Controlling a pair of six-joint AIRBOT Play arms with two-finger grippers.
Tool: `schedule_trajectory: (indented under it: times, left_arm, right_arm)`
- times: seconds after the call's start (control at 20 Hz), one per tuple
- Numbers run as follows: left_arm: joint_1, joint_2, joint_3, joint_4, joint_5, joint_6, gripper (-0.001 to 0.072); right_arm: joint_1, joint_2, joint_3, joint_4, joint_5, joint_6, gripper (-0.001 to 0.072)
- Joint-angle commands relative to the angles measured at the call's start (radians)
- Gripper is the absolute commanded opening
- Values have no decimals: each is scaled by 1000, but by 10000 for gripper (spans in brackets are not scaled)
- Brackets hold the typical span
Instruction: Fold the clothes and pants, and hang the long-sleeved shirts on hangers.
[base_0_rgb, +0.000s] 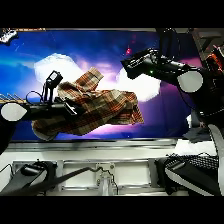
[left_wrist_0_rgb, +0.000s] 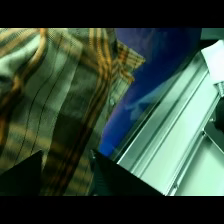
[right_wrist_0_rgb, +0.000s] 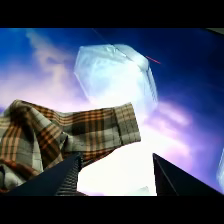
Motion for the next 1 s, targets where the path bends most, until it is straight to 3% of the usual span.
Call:
schedule_trajectory:
  times: [0.0, 0.05, 0.15, 0.35, 0.5, 0.6, 0.75, 0.95]
  left_arm:
    - [-32, -55, 83, 37, 40, -43, 419]
    - [-32, -96, 137, 67, 25, -57, 477]
    - [-35, -192, 254, 90, -21, -74, 521]
    - [-101, -417, 537, 207, -119, -139, 626]
    - [-181, -586, 727, 322, -232, -200, 655]
    - [-237, -686, 796, 362, -241, -212, 670]
    - [-298, -789, 817, 448, -235, -212, 674]
    - [-335, -887, 817, 436, -285, -228, 671]
  right_arm:
    - [-83, -36, 1, -108, 37, 227, 511]
    - [-143, -61, 1, -103, 92, 278, 517]
    - [-247, -100, -15, -93, 201, 304, 517]
    - [-334, -101, -161, -90, 242, 304, 516]
    - [-336, -76, -295, -87, 196, 304, 516]
    - [-336, -48, -375, -82, 153, 304, 516]
    - [-336, 9, -460, -85, 142, 303, 515]
    - [-336, 85, -533, -87, 135, 303, 514]
